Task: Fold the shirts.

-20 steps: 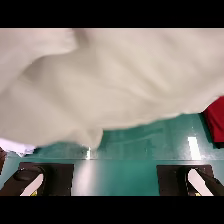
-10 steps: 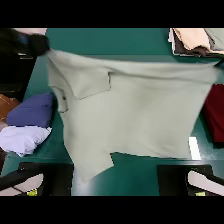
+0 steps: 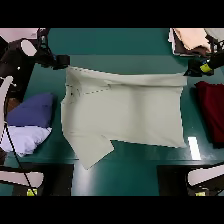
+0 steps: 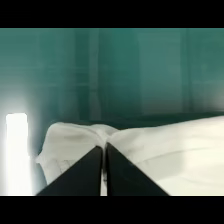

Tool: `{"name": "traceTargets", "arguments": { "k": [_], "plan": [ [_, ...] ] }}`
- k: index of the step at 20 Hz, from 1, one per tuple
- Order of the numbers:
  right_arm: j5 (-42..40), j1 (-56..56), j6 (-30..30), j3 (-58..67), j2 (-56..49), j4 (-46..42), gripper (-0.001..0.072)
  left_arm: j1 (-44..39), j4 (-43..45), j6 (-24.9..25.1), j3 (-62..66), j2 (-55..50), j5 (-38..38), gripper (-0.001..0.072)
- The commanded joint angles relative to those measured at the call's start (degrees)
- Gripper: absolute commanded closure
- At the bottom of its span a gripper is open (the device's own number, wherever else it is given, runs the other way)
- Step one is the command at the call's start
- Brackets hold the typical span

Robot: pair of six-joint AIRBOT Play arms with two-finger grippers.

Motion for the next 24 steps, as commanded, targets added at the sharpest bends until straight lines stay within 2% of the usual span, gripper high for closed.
{"name": "traceTargets", "arguments": {
  "k": [1,3,5,12,13,14,15,16,18,20,24],
  "plan": [
    [4.83,-0.66,-1.86,6.01,-3.87,0.00,0.0699,3.82,-6.19,6.32,0.11,-1.05,-5.68,0.0678],
    [10.29,-0.66,-2.69,5.05,-3.82,-0.04,0.0698,4.68,-7.50,11.80,-0.15,-1.07,-13.66,0.0678],
    [12.76,0.13,-2.71,1.14,-3.39,-0.07,0.0699,4.68,-7.45,15.06,-1.79,-1.07,-18.60,0.0678],
    [10.10,3.67,-2.62,-11.65,-3.02,-0.17,0.0699,4.68,-7.30,14.97,-12.52,-1.11,-16.74,0.0676],
    [10.12,3.93,-2.62,-11.58,-3.02,-0.17,0.0692,4.68,-6.75,13.75,-12.61,-1.09,-16.90,0.0635],
    [10.29,3.98,-2.62,-11.56,-2.64,-0.15,0.0573,4.76,-6.40,13.49,-12.55,-0.90,-16.94,0.0419],
    [10.54,3.96,-2.62,-11.58,-1.90,-0.26,0.0334,4.74,-6.16,12.61,-12.50,-0.28,-17.44,0.0234],
    [10.54,3.54,-2.64,-11.58,-0.74,-0.66,0.0253,4.74,-5.79,12.55,-12.50,0.66,-18.21,0.0219],
    [10.56,1.97,-2.64,-11.61,2.75,-0.70,0.0253,4.74,-3.74,12.35,-12.63,3.80,-19.32,0.0220],
    [10.75,0.07,-2.64,-11.82,7.23,-0.70,0.0255,4.74,-0.44,9.90,-13.92,8.15,-21.03,0.0219],
    [8.07,-3.04,-2.64,-22.21,18.93,-0.63,0.0255,4.72,0.94,6.01,-26.93,19.76,-20.85,0.0220]
  ]
}}
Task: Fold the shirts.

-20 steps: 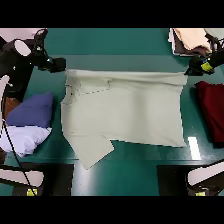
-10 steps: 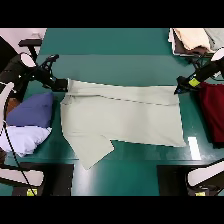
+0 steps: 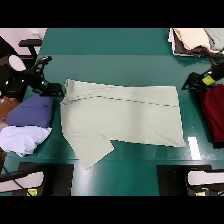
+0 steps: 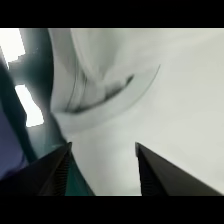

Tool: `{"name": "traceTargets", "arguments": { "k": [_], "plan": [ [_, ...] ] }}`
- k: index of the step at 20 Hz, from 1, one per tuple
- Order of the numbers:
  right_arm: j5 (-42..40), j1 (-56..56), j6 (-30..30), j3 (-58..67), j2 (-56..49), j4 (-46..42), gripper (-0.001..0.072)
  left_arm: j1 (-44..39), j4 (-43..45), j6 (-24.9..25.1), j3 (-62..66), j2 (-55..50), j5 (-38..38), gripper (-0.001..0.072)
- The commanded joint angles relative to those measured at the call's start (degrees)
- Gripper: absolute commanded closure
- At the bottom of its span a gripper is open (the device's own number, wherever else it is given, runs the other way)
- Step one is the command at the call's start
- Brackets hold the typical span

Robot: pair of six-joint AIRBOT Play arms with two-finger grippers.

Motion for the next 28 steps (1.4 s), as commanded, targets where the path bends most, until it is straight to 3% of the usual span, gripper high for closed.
{"name": "traceTargets", "arguments": {
  "k": [1,6,10,16,17,20,25,27,28],
  "plan": [
    [-2.64,-2.32,0.04,-9.94,10.23,0.09,0.0255,0.02,1.77,-3.91,-11.82,9.88,-0.50,0.0220],
    [-7.02,-2.27,0.04,-26.01,22.38,0.15,0.0255,0.02,-2.32,-7.06,-34.21,23.76,-0.02,0.0220],
    [-9.81,-2.27,0.07,-33.99,29.14,0.20,0.0255,0.02,-7.54,-7.85,-44.26,27.21,4.02,0.0219],
    [-10.32,-2.29,0.11,-37.35,33.57,0.22,0.0261,-0.02,-18.67,-3.28,-49.66,27.12,12.24,0.0220],
    [-10.29,-2.29,0.11,-37.35,33.88,0.22,0.0261,-0.02,-18.97,-3.28,-49.66,27.08,12.72,0.0241],
    [-9.07,-2.32,0.11,-37.48,33.88,-0.15,0.0261,-0.02,-19.80,-1.22,-49.64,27.10,12.28,0.0666],
    [-4.96,-12.39,0.02,-46.93,33.94,-6.12,0.0250,-0.02,-19.82,1.25,-44.35,27.26,6.08,0.0680],
    [-4.96,-20.06,-0.92,-52.41,33.86,-7.28,0.0082,-0.02,-19.58,1.25,-41.79,27.26,5.81,0.0679],
    [-5.20,-23.23,-1.66,-54.88,33.33,-6.73,0.0084,-0.02,-19.58,1.25,-40.72,27.26,5.84,0.0679]
  ]
}}
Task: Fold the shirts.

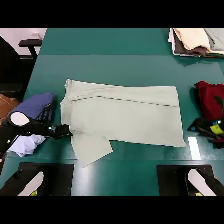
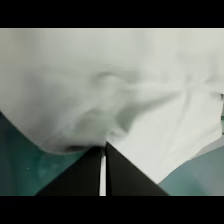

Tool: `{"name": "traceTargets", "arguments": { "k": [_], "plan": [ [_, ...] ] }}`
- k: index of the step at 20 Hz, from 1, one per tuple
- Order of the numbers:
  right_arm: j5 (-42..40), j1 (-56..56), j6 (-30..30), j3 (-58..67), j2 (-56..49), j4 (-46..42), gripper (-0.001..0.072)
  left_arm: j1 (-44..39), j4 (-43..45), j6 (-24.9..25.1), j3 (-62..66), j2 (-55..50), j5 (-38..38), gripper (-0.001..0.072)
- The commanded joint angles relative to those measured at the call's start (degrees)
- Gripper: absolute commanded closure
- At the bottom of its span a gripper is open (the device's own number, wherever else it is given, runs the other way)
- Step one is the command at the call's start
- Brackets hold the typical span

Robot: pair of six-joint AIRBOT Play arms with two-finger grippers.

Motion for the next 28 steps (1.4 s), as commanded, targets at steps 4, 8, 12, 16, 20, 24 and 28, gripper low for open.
{"name": "traceTargets", "arguments": {
  "k": [4,8,12,16,20,24,28],
  "plan": [
    [-3.23,-12.26,-4.33,-14.19,-5.38,6.03,0.0141,0.00,0.07,0.57,4.09,0.07,-1.79,0.0680],
    [-7.58,-7.41,-4.90,-14.45,-9.27,9.66,0.0325,0.00,0.72,0.57,4.09,0.07,-2.58,0.0679],
    [-8.15,-1.79,-4.87,-9.66,-9.97,9.57,0.0656,0.00,1.68,0.55,4.11,0.07,-3.63,0.0679],
    [-5.53,2.45,-3.37,-2.80,-6.80,9.53,0.0699,0.00,1.75,0.52,6.91,0.07,-5.53,0.0680],
    [-5.16,7.78,-1.01,7.58,-5.22,9.51,0.0700,0.00,1.77,0.55,17.94,-1.46,-5.62,0.0680],
    [-5.22,13.44,-0.33,21.05,-13.88,9.51,0.0699,0.00,1.81,2.29,29.14,-10.08,-3.19,0.0680],
    [-5.68,15.28,0.50,34.27,-26.45,9.62,0.0699,0.00,1.86,4.85,42.05,-24.04,1.57,0.0679]
  ]
}}
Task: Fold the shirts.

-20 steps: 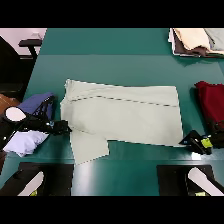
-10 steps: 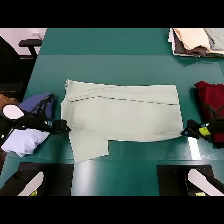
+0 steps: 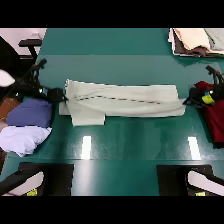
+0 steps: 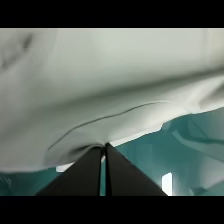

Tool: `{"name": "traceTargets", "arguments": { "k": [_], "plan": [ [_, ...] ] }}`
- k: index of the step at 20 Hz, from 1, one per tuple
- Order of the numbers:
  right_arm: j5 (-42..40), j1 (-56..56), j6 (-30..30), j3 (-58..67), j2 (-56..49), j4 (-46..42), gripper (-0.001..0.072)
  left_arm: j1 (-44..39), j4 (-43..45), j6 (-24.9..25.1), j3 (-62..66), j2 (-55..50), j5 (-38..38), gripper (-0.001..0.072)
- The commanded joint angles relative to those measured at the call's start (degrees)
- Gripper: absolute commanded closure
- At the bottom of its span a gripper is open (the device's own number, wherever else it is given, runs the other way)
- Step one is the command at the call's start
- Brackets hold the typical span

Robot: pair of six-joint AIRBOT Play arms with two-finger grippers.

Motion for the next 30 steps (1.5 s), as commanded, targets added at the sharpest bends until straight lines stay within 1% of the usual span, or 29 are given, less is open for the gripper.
{"name": "traceTargets", "arguments": {
  "k": [1,4,7,8,9,10,11,12,13,14,16,17,18,21,24,25,26,27,28,29,30],
  "plan": [
    [-0.44,1.66,0.79,11.47,-10.14,0.07,0.0699,0.02,0.07,2.27,11.28,-11.98,4.81,0.0679],
    [-0.57,1.66,0.79,18.51,-17.94,0.17,0.0699,0.02,-0.37,3.04,17.97,-21.35,9.31,0.0677],
    [-0.37,1.66,0.76,23.41,-23.67,1.09,0.0696,0.02,-1.18,3.67,20.46,-26.97,12.22,0.0677],
    [-0.74,1.66,0.72,24.55,-25.07,2.60,0.0609,0.02,-1.22,3.63,20.44,-27.69,13.18,0.0669],
    [-1.29,1.42,-0.04,25.38,-26.05,4.68,0.0449,0.02,-1.25,2.99,20.44,-27.96,14.21,0.0415],
    [-1.44,0.61,-1.14,25.75,-26.47,7.04,0.0364,0.02,-1.29,1.03,20.46,-27.96,15.45,0.0216],
    [-1.25,-0.33,-2.89,25.66,-26.38,9.22,0.0355,0.04,-1.40,-0.20,20.92,-27.91,15.30,0.0201],
    [-0.33,-1.36,-3.69,25.64,-26.21,9.88,0.0263,0.09,-1.40,-0.26,21.79,-27.89,14.23,0.0201],
    [1.07,-2.40,-4.24,25.46,-25.97,9.55,0.0203,0.09,-1.42,-0.26,22.80,-27.89,12.63,0.0206],
    [2.80,-3.96,-5.07,24.37,-25.31,9.51,0.0179,0.02,-1.55,-0.26,23.80,-27.89,10.75,0.0209],
    [3.10,-7.32,-6.05,19.69,-23.76,9.51,0.0177,0.02,-2.29,-0.24,24.81,-27.89,8.07,0.0214],
    [2.14,-9.05,-6.14,16.85,-23.21,9.62,0.0124,0.02,-3.02,-0.09,24.81,-27.91,7.37,0.0421],
    [1.16,-10.51,-6.14,14.32,-22.99,9.62,0.0108,0.02,-3.61,0.98,24.79,-27.91,6.75,0.0679],
    [-0.35,-12.76,-8.02,9.22,-24.50,12.79,0.0110,-1.07,-6.67,1.27,24.79,-27.91,7.30,0.0678],
    [-1.18,-10.88,-9.03,8.76,-28.15,16.26,0.0121,-6.01,-6.27,1.11,24.79,-28.11,8.46,0.0678],
    [-1.97,-9.44,-9.53,8.83,-29.33,17.84,0.0170,-8.07,-6.08,1.09,24.79,-28.30,9.49,0.0678],
    [-2.54,-8.02,-10.40,8.87,-30.45,19.71,0.0255,-10.25,-6.05,0.55,24.79,-28.65,11.32,0.0678],
    [-3.19,-6.82,-11.26,8.87,-31.43,21.33,0.0308,-12.15,-6.16,-0.04,24.81,-29.27,13.22,0.0678],
    [-3.65,-5.86,-12.17,8.87,-31.93,22.10,0.0451,-14.23,-6.05,-0.35,24.85,-29.90,14.97,0.0679],
    [-4.09,-5.27,-13.05,8.90,-31.87,22.08,0.0617,-15.96,-6.05,-0.42,25.40,-30.84,15.45,0.0679],
    [-3.82,-5.25,-13.92,9.51,-31.47,21.97,0.0662,-17.66,-6.05,-0.42,26.40,-32.02,15.67,0.0678]
  ]
}}
